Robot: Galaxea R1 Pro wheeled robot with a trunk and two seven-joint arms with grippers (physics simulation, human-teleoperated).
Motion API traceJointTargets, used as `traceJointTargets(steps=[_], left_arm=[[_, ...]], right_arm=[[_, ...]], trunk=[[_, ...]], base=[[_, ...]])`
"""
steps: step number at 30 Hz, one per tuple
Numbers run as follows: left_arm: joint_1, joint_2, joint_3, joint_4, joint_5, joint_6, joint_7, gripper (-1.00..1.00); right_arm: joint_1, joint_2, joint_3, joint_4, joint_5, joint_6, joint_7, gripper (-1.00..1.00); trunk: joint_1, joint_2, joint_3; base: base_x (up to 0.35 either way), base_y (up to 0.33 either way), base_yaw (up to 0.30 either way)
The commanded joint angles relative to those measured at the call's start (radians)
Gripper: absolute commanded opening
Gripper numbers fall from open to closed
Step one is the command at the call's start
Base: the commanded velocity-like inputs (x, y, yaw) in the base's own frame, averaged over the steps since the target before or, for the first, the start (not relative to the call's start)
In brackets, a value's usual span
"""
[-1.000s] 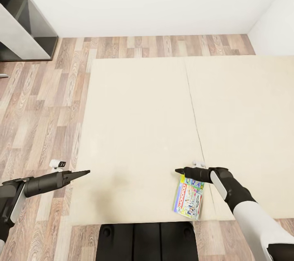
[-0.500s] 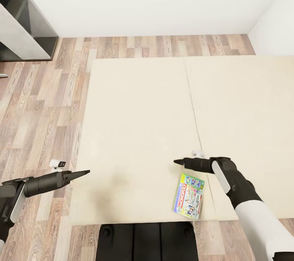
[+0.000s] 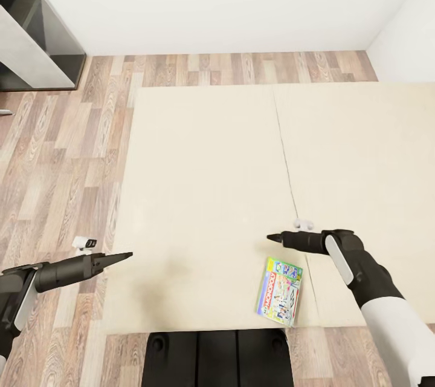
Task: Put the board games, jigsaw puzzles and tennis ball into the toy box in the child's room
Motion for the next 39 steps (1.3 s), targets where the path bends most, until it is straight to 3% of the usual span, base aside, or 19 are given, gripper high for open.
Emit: traceJointTargets(steps=[1, 17, 25, 39], left_arm=[[0.000, 0.001, 0.000, 0.000, -0.001, 0.011, -0.004, 1.00], [0.000, 0.001, 0.000, 0.001, -0.001, 0.011, -0.004, 1.00], [0.000, 0.001, 0.000, 0.001, -0.001, 0.011, -0.004, 1.00], [0.000, 0.001, 0.000, 0.001, -0.001, 0.011, -0.004, 1.00]], right_arm=[[-0.001, -0.005, 0.001, -0.001, 0.001, 0.004, 0.004, 1.00], [0.017, -0.068, -0.043, -0.001, -0.013, 0.002, 0.039, 1.00], [0.033, -0.074, -0.051, 0.001, -0.014, -0.004, 0.086, 1.00], [0.067, -0.075, -0.053, 0.008, -0.016, -0.007, 0.100, 1.00]], trunk=[[0.001, -0.002, -0.001], [0.001, -0.002, -0.001], [0.001, -0.002, -0.001], [0.001, -0.002, -0.001]], base=[[0.000, 0.000, 0.000], [0.000, 0.000, 0.000], [0.000, 0.000, 0.000], [0.000, 0.000, 0.000]])
